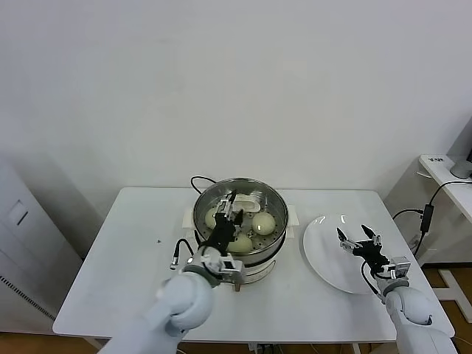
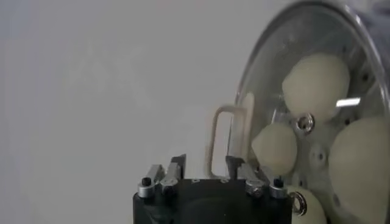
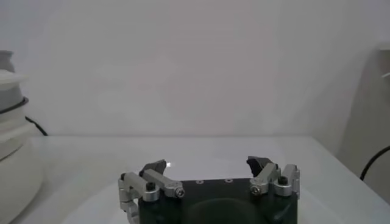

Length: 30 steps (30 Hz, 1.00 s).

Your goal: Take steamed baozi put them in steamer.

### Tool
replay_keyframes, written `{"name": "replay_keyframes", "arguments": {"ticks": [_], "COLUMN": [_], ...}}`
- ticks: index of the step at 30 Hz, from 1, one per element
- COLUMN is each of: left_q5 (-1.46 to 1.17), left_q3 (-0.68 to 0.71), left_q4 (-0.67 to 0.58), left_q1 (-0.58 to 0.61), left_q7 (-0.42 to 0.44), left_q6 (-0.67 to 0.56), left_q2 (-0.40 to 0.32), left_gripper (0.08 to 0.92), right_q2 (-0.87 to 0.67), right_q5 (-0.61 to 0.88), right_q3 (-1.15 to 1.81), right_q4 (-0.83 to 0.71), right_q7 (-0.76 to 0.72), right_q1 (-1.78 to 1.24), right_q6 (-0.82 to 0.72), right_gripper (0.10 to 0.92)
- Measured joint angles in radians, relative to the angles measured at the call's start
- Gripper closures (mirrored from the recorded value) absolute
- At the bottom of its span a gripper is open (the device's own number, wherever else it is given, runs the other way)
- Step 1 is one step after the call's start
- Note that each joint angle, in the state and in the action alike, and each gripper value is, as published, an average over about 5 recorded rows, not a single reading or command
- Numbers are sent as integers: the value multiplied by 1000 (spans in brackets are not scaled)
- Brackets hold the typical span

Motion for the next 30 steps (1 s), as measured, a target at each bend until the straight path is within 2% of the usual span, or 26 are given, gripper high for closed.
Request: {"name": "replay_keyframes", "arguments": {"ticks": [5, 15, 23, 30], "left_q5": [-324, -924, -1119, -1204], "left_q3": [-105, -430, -643, -726], "left_q4": [-95, -197, -130, -26], "left_q1": [39, 159, 264, 320], "left_q7": [9, -116, -193, -220], "left_q6": [-80, -110, -120, -137], "left_q2": [25, 31, 58, 87], "left_gripper": [194, 177, 177, 177], "right_q2": [-1, -6, 7, 22], "right_q5": [15, 33, 48, 46], "right_q3": [-6, 16, 46, 72], "right_q4": [20, 81, 143, 194], "right_q7": [7, 39, 54, 55], "right_q1": [-4, -41, -89, -128], "right_q6": [-17, -40, -50, -61], "right_gripper": [203, 203, 203, 203]}}
